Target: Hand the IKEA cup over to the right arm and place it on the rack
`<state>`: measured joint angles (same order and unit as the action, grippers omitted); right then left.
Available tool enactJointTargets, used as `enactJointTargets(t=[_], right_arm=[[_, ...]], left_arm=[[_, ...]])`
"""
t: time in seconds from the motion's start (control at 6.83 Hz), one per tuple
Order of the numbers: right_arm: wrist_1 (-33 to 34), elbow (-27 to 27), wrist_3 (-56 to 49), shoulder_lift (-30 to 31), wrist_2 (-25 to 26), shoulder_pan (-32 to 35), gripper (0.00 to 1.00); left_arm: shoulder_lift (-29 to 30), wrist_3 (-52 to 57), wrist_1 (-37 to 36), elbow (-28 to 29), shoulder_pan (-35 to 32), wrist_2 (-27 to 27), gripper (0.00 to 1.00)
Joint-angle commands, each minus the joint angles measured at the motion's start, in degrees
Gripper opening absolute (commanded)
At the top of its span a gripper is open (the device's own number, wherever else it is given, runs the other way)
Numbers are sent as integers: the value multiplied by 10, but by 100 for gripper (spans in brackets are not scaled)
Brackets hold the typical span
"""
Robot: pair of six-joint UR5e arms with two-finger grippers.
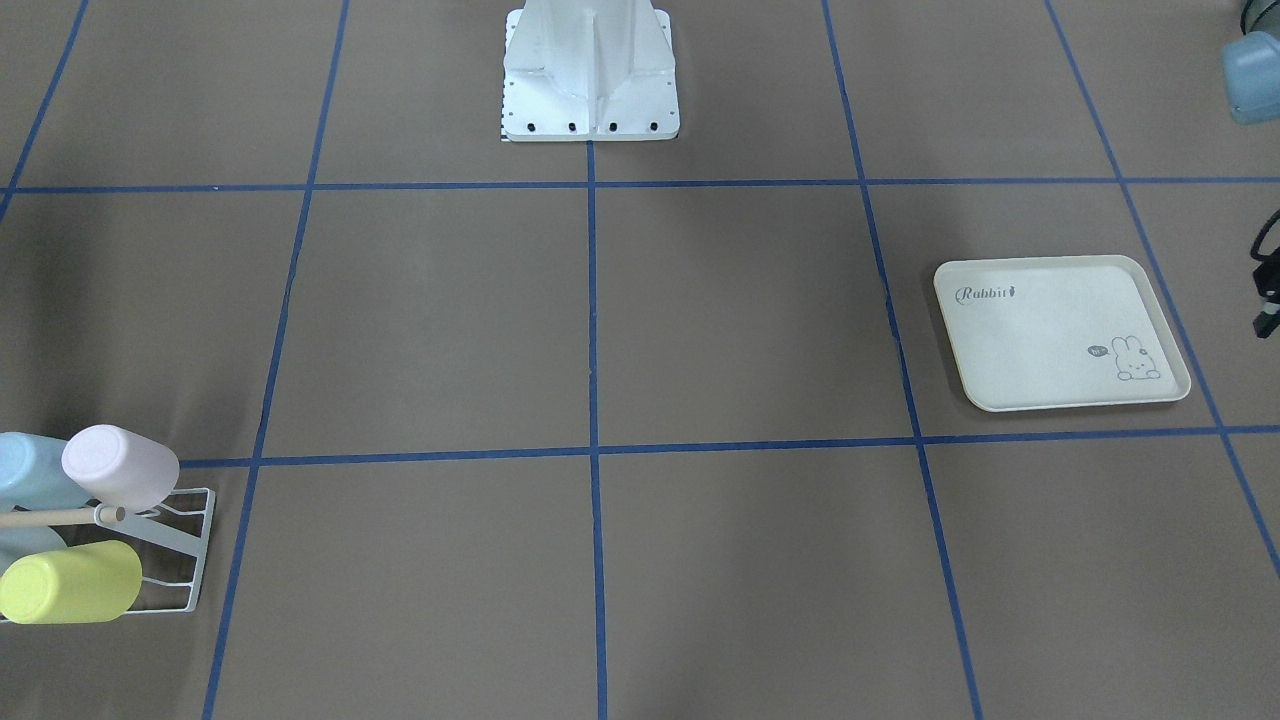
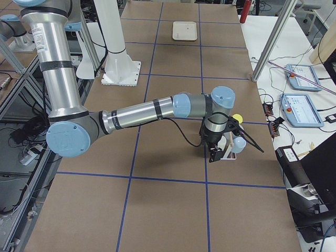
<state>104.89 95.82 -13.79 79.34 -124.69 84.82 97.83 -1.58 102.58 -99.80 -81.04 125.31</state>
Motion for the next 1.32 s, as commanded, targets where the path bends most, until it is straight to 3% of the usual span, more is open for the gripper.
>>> enactJointTargets(t=[0.0,0.15,0.59,1.17], right_arm=[[30,0,1,-2,-30,1,100],[34,0,1,-2,-41,3,100],[52,0,3,-1,-63,10,100],[43,-1,36,8,-56,10,100]], left_arm=[[-2,125,-66,39,-63,23,100],[-39,128,-67,44,-78,44,100],[-53,128,-77,85,-79,73,100],[-76,128,-69,79,-78,75,100]])
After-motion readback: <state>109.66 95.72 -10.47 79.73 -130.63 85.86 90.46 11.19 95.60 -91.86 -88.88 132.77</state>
